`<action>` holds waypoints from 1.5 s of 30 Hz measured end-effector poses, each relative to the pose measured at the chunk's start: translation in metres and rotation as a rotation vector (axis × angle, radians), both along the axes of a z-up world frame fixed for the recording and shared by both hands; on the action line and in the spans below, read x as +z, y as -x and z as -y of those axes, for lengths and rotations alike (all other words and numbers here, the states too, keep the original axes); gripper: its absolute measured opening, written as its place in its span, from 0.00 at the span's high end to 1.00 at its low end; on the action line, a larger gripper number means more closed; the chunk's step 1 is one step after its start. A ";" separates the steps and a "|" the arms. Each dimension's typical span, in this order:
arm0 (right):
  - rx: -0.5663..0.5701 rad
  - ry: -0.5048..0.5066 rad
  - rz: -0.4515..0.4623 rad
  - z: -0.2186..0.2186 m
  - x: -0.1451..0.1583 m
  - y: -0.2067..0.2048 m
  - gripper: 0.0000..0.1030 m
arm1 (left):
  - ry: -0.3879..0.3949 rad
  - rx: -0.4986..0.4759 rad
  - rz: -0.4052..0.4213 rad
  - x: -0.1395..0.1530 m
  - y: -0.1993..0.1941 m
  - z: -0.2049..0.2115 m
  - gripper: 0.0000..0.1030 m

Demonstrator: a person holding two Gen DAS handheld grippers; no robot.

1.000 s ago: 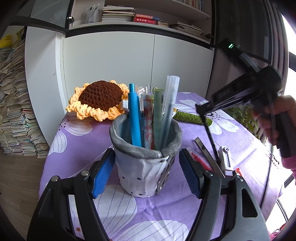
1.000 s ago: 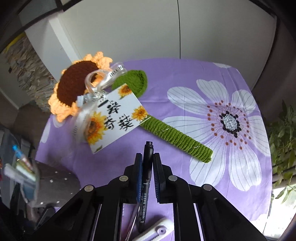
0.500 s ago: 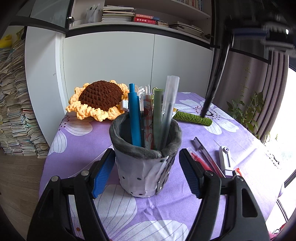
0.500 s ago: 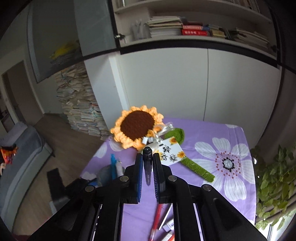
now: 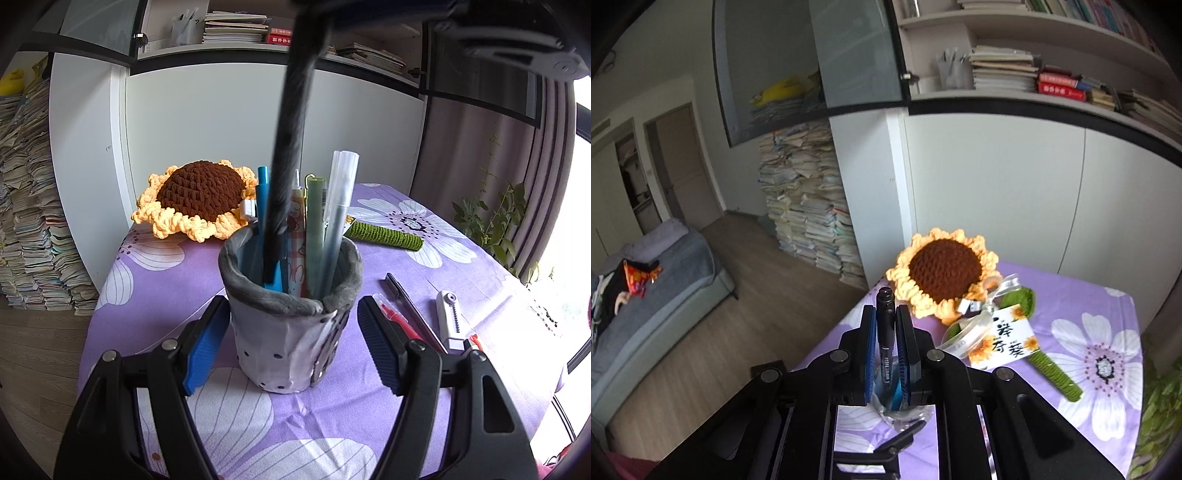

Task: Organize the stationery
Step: 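Lift the black marker and insert it into the cup held by the left gripper, then lower the right gripper and grasp the clear red gel pen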

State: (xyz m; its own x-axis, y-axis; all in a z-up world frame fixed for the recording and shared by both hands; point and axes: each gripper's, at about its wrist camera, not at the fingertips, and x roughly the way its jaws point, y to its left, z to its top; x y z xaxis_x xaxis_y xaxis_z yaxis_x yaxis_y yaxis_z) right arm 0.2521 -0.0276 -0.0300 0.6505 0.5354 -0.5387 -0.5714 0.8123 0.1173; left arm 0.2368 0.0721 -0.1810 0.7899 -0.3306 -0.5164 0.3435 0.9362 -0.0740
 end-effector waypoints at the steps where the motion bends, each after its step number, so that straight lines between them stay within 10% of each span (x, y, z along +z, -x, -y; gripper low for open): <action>1: 0.000 0.004 -0.007 -0.003 -0.007 -0.004 0.88 | 0.000 0.000 0.000 0.000 0.000 0.000 0.31; 12: 0.009 0.081 -0.097 -0.016 -0.057 -0.030 0.88 | -0.001 0.000 -0.001 0.000 -0.001 0.000 0.31; 25: 0.000 -0.017 -0.163 0.019 -0.041 -0.026 0.88 | -0.003 -0.003 -0.001 -0.001 -0.004 0.002 0.32; 29: -0.113 0.024 -0.158 0.057 -0.039 -0.023 0.65 | -0.005 -0.006 0.004 0.000 0.000 0.004 0.32; 45: -0.298 0.115 -0.464 0.104 -0.134 -0.066 0.60 | -0.004 0.001 0.051 0.004 0.007 0.004 0.26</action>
State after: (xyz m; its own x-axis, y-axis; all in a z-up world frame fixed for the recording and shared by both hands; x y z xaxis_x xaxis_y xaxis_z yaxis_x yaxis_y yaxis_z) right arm 0.3183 -0.1317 -0.1644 0.4459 0.2859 -0.8482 -0.2252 0.9530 0.2029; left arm 0.2298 0.0682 -0.1772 0.8156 -0.3277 -0.4769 0.3455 0.9369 -0.0529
